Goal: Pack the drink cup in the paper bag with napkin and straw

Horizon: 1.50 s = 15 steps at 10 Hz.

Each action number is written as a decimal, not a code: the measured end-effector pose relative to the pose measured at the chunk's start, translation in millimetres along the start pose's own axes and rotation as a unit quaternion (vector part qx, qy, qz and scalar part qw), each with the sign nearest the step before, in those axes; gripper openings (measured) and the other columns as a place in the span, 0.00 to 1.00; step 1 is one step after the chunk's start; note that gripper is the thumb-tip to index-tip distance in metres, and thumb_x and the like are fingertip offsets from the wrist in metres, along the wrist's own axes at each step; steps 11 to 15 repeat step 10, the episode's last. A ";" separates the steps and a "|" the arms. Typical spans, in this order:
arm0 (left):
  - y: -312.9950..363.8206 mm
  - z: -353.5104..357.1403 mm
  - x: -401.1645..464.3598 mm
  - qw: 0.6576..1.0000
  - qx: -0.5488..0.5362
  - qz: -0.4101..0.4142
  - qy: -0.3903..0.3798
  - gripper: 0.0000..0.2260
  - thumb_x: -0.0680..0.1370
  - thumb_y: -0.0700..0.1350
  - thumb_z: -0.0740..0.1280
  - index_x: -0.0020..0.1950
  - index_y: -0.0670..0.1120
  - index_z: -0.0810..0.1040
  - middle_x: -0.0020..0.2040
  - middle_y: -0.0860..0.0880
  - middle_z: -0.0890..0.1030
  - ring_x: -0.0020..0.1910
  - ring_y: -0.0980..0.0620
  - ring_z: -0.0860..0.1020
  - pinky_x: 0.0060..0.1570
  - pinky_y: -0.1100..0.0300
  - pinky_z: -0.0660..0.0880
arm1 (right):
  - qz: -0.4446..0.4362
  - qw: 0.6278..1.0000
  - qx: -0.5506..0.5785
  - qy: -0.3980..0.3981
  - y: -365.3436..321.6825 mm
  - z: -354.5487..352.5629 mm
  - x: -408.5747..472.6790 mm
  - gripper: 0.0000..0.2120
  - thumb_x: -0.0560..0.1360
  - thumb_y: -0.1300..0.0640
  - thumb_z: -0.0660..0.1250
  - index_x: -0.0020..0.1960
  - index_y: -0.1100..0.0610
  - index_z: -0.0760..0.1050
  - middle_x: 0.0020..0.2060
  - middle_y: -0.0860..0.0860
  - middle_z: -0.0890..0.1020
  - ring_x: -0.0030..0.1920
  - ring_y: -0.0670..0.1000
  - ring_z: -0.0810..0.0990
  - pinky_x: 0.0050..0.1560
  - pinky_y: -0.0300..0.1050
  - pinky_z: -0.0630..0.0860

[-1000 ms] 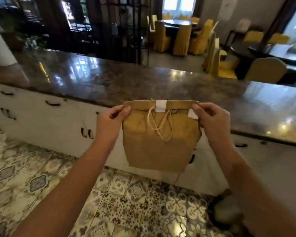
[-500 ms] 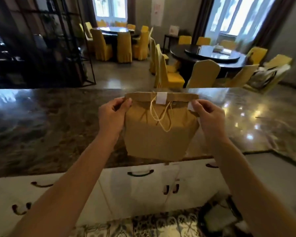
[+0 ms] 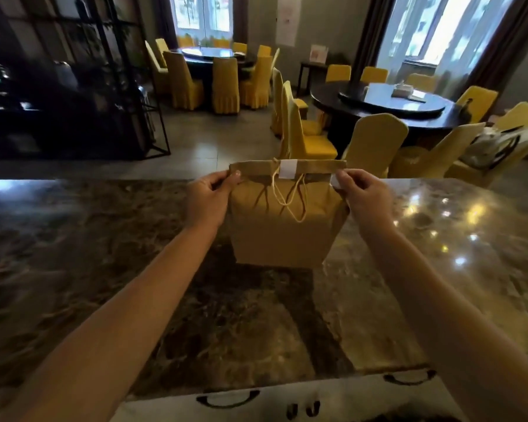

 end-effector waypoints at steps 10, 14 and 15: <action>-4.7 59.1 98.9 0.991 0.075 0.037 -0.103 0.19 0.83 0.57 0.62 0.52 0.46 0.86 0.53 0.52 0.87 0.57 0.59 0.81 0.61 0.59 0.73 | -0.028 0.998 -0.034 -0.053 51.2 15.9 110.4 0.16 0.80 0.47 0.66 0.65 0.51 0.79 0.55 0.45 0.84 0.54 0.41 0.82 0.53 0.38 0.79; -4.7 59.1 98.9 0.991 0.075 0.037 -0.103 0.19 0.83 0.57 0.62 0.52 0.46 0.86 0.53 0.52 0.87 0.57 0.59 0.81 0.61 0.59 0.73 | -0.028 0.998 -0.034 -0.053 51.2 15.9 110.4 0.16 0.80 0.47 0.66 0.65 0.51 0.79 0.55 0.45 0.84 0.54 0.41 0.82 0.53 0.38 0.79; -4.7 59.1 98.9 0.991 0.075 0.037 -0.103 0.19 0.83 0.57 0.62 0.52 0.46 0.86 0.53 0.52 0.87 0.57 0.59 0.81 0.61 0.59 0.73 | -0.028 0.998 -0.034 -0.053 51.2 15.9 110.4 0.16 0.80 0.47 0.66 0.65 0.51 0.79 0.55 0.45 0.84 0.54 0.41 0.82 0.53 0.38 0.79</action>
Point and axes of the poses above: each hand's wrist, its own x-axis towards the middle knuckle, its own z-axis out of the palm, y = z × x, the point moved 5 cm from there along x, towards the middle knuckle
